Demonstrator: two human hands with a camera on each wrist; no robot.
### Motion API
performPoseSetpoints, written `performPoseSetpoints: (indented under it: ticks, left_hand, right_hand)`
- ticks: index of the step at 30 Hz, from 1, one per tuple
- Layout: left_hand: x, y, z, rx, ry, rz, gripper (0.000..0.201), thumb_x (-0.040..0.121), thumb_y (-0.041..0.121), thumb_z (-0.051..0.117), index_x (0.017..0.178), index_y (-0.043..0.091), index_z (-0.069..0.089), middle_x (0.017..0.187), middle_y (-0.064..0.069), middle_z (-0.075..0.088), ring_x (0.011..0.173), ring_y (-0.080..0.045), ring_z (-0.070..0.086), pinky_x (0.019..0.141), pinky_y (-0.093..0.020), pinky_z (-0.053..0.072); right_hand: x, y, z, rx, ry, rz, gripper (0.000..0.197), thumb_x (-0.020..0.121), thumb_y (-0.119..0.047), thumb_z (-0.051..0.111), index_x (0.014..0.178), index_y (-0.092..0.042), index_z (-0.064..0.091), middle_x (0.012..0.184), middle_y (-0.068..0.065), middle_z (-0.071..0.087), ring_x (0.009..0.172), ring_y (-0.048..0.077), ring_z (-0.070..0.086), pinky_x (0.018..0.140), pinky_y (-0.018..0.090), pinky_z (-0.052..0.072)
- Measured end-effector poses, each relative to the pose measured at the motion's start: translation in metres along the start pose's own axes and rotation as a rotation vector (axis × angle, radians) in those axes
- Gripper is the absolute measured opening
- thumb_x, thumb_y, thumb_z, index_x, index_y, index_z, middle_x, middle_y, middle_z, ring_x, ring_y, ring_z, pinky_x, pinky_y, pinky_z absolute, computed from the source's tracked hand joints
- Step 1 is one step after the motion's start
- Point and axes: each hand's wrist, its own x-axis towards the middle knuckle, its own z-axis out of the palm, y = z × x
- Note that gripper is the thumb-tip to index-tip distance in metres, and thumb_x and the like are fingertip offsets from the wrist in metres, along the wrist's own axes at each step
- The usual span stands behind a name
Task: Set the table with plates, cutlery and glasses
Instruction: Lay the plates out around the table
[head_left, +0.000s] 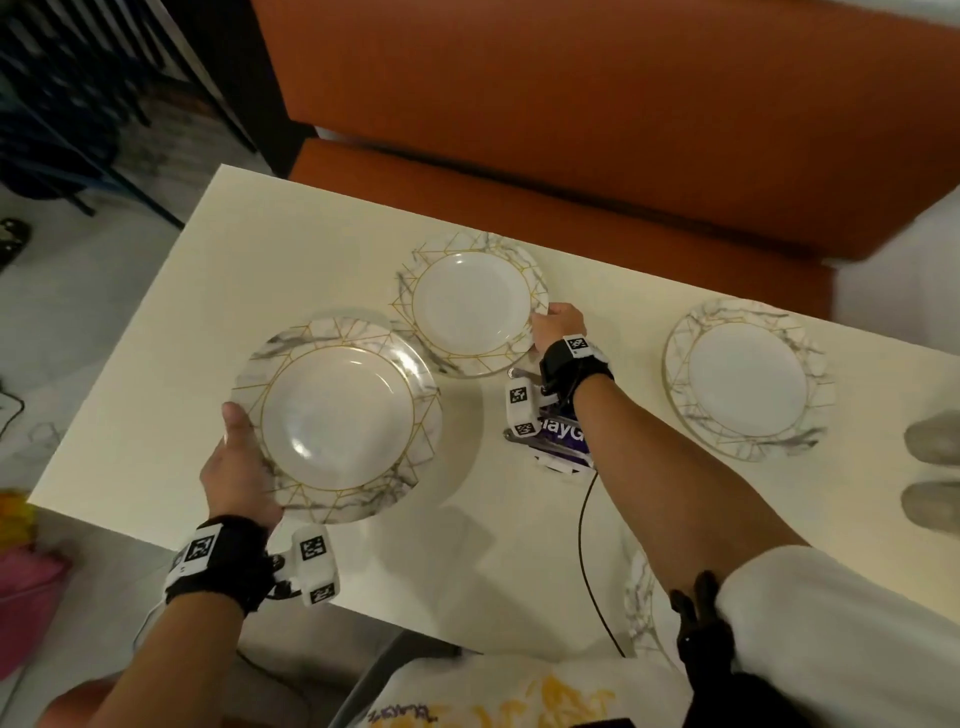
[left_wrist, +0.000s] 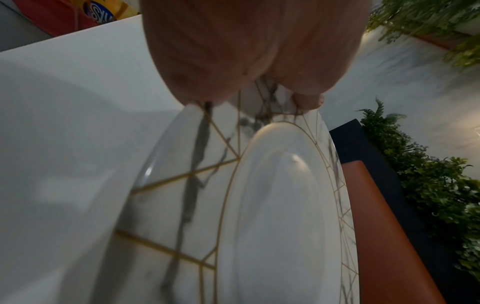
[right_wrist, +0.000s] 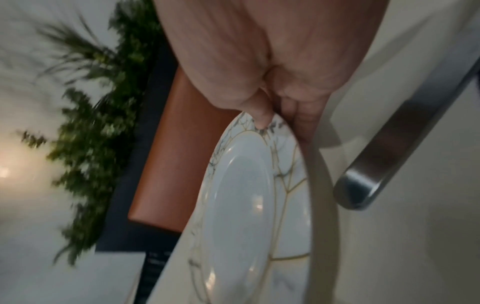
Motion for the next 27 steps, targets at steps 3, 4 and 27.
performPoseSetpoints:
  ticks: [3,4,27]
  left_hand:
    - [0.002,0.002,0.0,-0.011,-0.003,0.02,0.08,0.084,0.086,0.051,0.127,0.021,0.069,0.117,-0.006,0.074,0.103,-0.027,0.07,0.077,-0.034,0.056]
    - [0.003,0.003,0.0,-0.009,-0.003,0.03,0.081,0.084,0.087,0.05,0.127,0.021,0.07,0.118,-0.006,0.074,0.105,-0.027,0.07,0.08,-0.034,0.055]
    - [0.001,-0.002,0.001,0.037,-0.06,0.066,0.077,0.098,0.075,0.038,0.132,0.012,0.066,0.113,-0.009,0.07,0.08,-0.013,0.064,0.05,-0.02,0.049]
  right_hand:
    - [-0.004,-0.008,0.005,-0.065,0.023,-0.016,0.009,0.089,-0.014,0.065,0.08,-0.014,0.064,0.082,0.007,0.066,0.077,0.026,0.063,0.07,0.031,0.054]
    - [-0.003,-0.011,0.007,-0.077,0.028,-0.016,0.008,0.087,-0.012,0.066,0.078,-0.012,0.066,0.08,0.007,0.066,0.075,0.027,0.062,0.065,0.031,0.055]
    - [-0.069,-0.017,-0.003,-0.166,-0.013,-0.277,0.027,0.092,-0.009,0.055,0.117,-0.013,0.064,0.115,0.007,0.067,0.097,0.021,0.065,0.08,0.029,0.055]
